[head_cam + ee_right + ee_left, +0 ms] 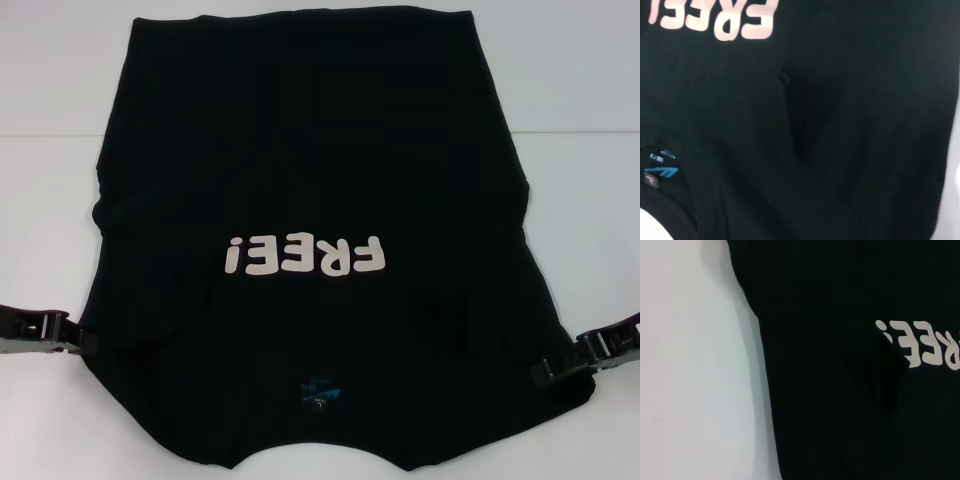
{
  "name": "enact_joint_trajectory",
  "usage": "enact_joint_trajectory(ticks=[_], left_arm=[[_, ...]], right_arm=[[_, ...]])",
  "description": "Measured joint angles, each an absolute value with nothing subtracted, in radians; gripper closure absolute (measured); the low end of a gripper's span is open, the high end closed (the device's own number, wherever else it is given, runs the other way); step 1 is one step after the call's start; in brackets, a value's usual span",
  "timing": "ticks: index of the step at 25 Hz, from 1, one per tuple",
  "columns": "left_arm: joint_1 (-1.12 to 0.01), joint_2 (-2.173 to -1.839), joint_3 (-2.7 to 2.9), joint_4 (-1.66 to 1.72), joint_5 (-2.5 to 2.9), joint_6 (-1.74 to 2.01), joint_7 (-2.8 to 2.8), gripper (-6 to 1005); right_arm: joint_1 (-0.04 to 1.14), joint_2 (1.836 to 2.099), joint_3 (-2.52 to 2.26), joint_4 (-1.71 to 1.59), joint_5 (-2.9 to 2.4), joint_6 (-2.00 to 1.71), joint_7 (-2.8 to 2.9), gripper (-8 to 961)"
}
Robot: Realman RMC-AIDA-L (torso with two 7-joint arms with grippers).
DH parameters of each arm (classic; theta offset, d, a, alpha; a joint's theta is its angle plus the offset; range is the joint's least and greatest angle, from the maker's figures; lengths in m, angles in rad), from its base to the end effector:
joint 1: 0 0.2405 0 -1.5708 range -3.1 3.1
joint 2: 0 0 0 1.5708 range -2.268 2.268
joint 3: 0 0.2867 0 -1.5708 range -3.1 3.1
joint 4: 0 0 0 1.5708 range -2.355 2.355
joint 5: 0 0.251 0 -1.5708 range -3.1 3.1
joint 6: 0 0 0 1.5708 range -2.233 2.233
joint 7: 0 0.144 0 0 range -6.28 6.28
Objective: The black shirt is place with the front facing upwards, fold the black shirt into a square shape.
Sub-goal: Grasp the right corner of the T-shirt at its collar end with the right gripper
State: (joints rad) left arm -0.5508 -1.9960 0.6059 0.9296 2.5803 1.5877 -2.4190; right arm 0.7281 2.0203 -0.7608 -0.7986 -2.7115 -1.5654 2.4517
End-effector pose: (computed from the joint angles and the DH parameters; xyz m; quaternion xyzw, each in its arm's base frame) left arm -0.3643 0.3821 0.0754 -0.7649 -0.6208 -0.0159 0.1710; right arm 0.3116 0.4183 0.0197 -0.8105 0.5661 -0.0964 0.1157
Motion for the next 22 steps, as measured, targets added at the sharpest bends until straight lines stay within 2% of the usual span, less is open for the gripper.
enact_joint_trajectory(ticks=[13,22], left_arm=[[-0.552,-1.996,0.606,0.93,2.567,1.588,-2.418,961],[-0.552,-1.996,0.606,0.93,2.567,1.588,-2.417,960]], right_arm=[[0.736,2.02,-0.774,-0.776,-2.715,-1.559,2.442,159],[0.736,2.01,-0.779,-0.787,-2.742,-1.557,2.449,161]])
